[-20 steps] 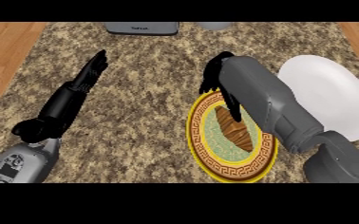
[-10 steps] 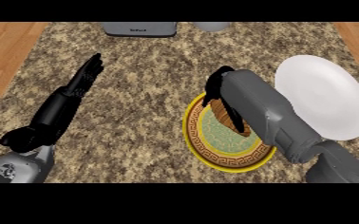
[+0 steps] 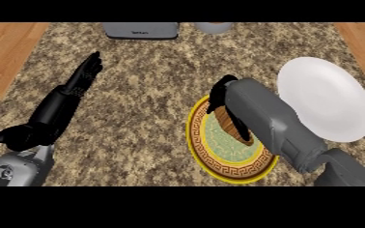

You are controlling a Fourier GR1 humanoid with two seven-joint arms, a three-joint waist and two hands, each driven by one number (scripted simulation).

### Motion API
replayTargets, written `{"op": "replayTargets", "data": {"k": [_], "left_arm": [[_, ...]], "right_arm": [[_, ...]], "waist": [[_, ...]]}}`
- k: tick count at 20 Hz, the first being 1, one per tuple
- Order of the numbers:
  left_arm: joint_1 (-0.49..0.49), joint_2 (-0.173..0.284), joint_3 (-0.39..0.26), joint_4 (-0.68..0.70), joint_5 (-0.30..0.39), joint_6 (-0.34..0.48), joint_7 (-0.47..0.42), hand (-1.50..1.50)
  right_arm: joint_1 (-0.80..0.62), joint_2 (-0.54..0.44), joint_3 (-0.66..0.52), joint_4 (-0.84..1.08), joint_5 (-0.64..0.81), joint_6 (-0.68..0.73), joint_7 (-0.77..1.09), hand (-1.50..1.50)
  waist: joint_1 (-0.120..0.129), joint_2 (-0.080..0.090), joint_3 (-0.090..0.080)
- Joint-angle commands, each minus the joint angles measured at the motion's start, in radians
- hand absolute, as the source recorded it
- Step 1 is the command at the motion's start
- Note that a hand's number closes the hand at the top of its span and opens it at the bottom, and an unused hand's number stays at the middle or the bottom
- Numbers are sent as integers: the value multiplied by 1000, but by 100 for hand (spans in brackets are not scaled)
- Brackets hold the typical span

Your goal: Pick the croissant from the plate and place it in the plate

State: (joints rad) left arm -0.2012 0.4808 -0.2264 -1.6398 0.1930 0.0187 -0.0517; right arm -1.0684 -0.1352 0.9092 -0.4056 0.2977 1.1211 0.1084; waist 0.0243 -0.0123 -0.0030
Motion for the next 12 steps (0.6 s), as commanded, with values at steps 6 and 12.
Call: {"op": "replayTargets", "data": {"k": [6,12], "left_arm": [[9,-33,3,3,-44,11,2,0],[14,-40,6,-16,-37,2,11,0]], "right_arm": [[107,-42,62,-82,67,73,-81,-150],[169,-80,97,-177,90,-26,-211,150]], "waist": [[-14,16,3],[-1,21,5]]}}
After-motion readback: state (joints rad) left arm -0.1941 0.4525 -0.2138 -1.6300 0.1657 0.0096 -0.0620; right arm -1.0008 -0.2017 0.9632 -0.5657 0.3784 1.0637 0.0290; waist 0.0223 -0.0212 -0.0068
